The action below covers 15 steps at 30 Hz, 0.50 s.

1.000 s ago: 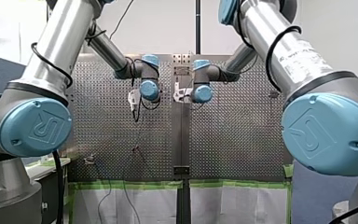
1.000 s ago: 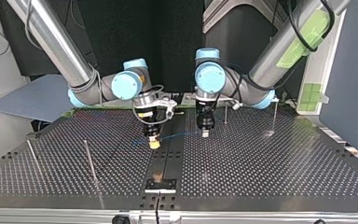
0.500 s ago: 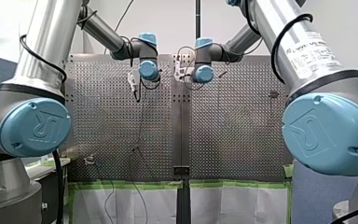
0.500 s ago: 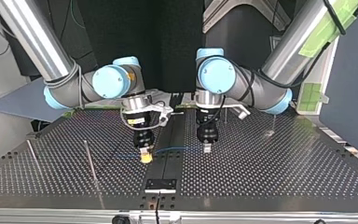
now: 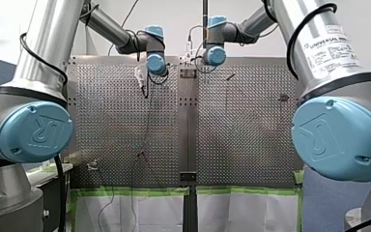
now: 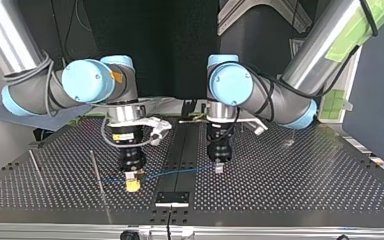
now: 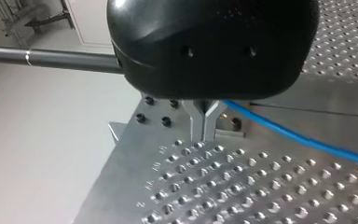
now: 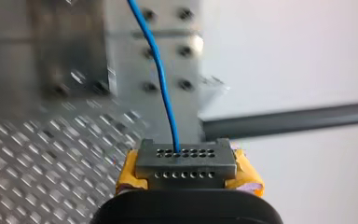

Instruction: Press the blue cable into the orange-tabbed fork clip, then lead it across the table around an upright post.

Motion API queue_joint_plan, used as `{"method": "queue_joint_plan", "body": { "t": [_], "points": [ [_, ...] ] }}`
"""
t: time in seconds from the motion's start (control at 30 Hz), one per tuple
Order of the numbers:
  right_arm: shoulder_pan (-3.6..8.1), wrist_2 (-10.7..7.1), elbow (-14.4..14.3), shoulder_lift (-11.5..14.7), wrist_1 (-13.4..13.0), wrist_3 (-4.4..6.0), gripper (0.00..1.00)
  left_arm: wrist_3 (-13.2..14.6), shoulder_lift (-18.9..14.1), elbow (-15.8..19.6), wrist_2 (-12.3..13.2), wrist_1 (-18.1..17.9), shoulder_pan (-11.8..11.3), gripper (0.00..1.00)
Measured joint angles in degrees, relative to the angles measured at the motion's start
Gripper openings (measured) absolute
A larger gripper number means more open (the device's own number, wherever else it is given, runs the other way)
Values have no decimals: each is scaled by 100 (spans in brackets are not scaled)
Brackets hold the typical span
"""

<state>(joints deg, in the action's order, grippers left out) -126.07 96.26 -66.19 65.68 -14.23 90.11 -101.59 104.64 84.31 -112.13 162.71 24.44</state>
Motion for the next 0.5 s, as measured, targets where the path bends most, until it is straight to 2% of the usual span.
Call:
{"method": "queue_joint_plan", "body": {
  "t": [0.23,0.5],
  "points": [
    [120,310,4,258,289,-25,0,-103,5,-325,19,221,60,0],
    [237,367,5,297,422,-27,0,-200,7,-742,88,510,198,0]
  ]
}}
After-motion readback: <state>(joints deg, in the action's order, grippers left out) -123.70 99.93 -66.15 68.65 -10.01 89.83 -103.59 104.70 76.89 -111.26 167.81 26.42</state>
